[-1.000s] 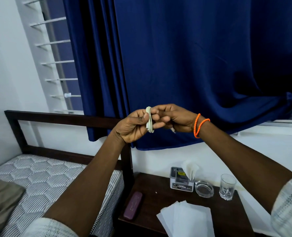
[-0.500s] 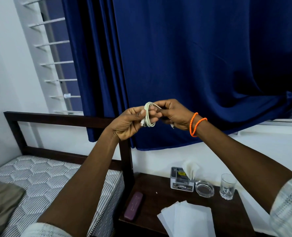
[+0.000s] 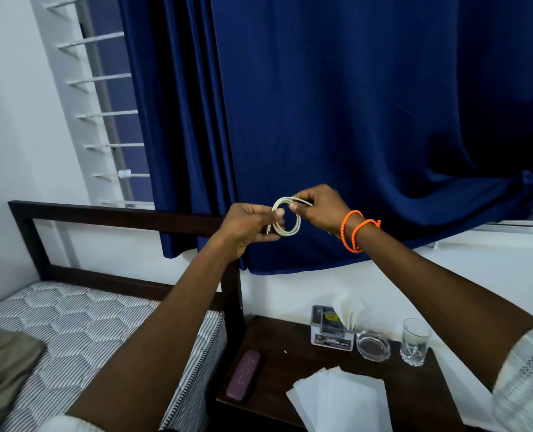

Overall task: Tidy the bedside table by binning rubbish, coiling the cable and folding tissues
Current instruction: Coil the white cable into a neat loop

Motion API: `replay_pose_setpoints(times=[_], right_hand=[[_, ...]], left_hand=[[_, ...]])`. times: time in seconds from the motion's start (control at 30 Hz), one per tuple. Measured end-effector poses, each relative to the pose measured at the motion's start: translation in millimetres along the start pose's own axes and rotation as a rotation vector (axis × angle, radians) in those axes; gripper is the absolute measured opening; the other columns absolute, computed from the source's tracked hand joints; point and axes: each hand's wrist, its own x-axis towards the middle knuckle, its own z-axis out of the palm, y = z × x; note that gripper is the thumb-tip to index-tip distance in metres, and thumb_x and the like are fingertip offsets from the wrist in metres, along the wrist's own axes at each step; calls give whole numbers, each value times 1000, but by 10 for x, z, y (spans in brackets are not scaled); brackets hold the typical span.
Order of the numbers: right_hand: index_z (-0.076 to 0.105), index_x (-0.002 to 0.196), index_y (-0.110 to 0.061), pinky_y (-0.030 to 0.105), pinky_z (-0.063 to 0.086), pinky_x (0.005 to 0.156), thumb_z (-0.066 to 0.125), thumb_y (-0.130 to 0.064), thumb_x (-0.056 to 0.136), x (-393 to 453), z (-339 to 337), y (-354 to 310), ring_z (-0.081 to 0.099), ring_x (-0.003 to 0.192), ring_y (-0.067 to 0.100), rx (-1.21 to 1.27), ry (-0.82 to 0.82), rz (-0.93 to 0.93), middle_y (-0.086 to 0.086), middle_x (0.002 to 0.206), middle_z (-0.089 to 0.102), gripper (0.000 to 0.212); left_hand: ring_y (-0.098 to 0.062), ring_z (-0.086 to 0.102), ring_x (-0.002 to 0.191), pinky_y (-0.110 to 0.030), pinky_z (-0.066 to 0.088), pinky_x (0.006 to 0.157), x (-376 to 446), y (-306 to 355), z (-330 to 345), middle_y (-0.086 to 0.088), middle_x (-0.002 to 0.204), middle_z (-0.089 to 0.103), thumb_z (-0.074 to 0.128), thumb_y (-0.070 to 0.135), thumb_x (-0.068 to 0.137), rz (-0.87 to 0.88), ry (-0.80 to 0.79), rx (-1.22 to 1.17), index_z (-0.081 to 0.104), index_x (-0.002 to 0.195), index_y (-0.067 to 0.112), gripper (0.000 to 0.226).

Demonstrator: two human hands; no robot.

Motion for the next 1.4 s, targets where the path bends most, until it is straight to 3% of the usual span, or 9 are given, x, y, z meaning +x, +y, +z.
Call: replay_pose_setpoints(times=[0.13, 0.27, 0.4, 0.7, 0.83, 0.93, 1.2, 1.3, 1.4], right_hand=[[77, 94, -16, 20, 39, 54, 68, -27, 92, 5, 5, 32, 50, 49, -1, 76, -33, 28, -13, 58, 61, 14], [74, 96, -17, 24, 30, 42, 71, -33, 91, -2, -50, 84, 39, 48, 17, 339, -177, 128, 4, 67, 57, 17], [71, 103, -12, 22, 36, 38, 67, -26, 94, 8, -110, 129, 50, 47, 10, 444, -197, 118, 3, 70, 65, 17], [75, 104, -4, 24, 53, 68, 70, -13, 91, 35, -170, 137, 64, 73, 7, 141, -150, 61, 10, 89, 74, 16], [71, 104, 5, 40, 62, 79, 67, -7, 93, 50, -136, 109, 70, 80, 26, 300, -79, 144, 25, 91, 72, 17], [67, 110, 10, 45, 59, 90, 65, -5, 94, 60, -101, 90, 65, 86, 26, 495, -28, 241, 22, 95, 67, 22], [63, 103, -3, 38, 63, 65, 60, 2, 94, -17, 20, 103, 73, 68, 26, 963, -42, 422, 16, 87, 70, 11], [67, 99, -13, 41, 61, 78, 63, -10, 95, -36, 55, 183, 73, 77, 24, 833, -96, 413, 12, 86, 74, 7], [72, 95, -18, 38, 60, 76, 61, -35, 97, -39, 58, 221, 71, 78, 20, 776, -135, 381, 5, 81, 73, 20]], left_hand=[[-27, 73, 89, -39, 66, 75, 8, -39, 59, -20, 94, 73, 70, 15, 95, 18, 62, 72, 72, 104, -6, 23], [-26, 75, 79, -38, 66, 69, 22, -34, 35, -15, 86, 71, 65, 12, 99, -14, 94, 68, 69, 112, -10, 26], [-24, 75, 76, -42, 66, 72, 26, -35, 5, -13, 83, 69, 64, 12, 99, -41, 98, -4, 68, 112, -10, 25], [-30, 75, 85, -44, 66, 75, 22, -75, 61, -16, 91, 70, 63, 10, 100, -25, 125, -134, 68, 111, -8, 21], [-27, 75, 82, -42, 66, 73, 13, -90, 102, -16, 91, 70, 62, 8, 100, -57, 99, -185, 69, 104, -4, 15], [-24, 76, 77, -41, 66, 72, 16, -111, 120, -14, 87, 70, 63, 9, 100, -66, 96, -174, 68, 109, -6, 19], [-25, 76, 81, -42, 66, 74, 25, -167, 161, -17, 95, 71, 65, 11, 98, -73, 91, -175, 70, 112, -5, 21], [-24, 76, 80, -42, 66, 74, 53, -187, 140, -15, 93, 72, 67, 11, 97, -76, 128, -220, 68, 116, -9, 27], [-25, 75, 78, -42, 66, 74, 83, -208, 109, -15, 89, 71, 67, 10, 97, -72, 155, -238, 67, 115, -11, 27]])
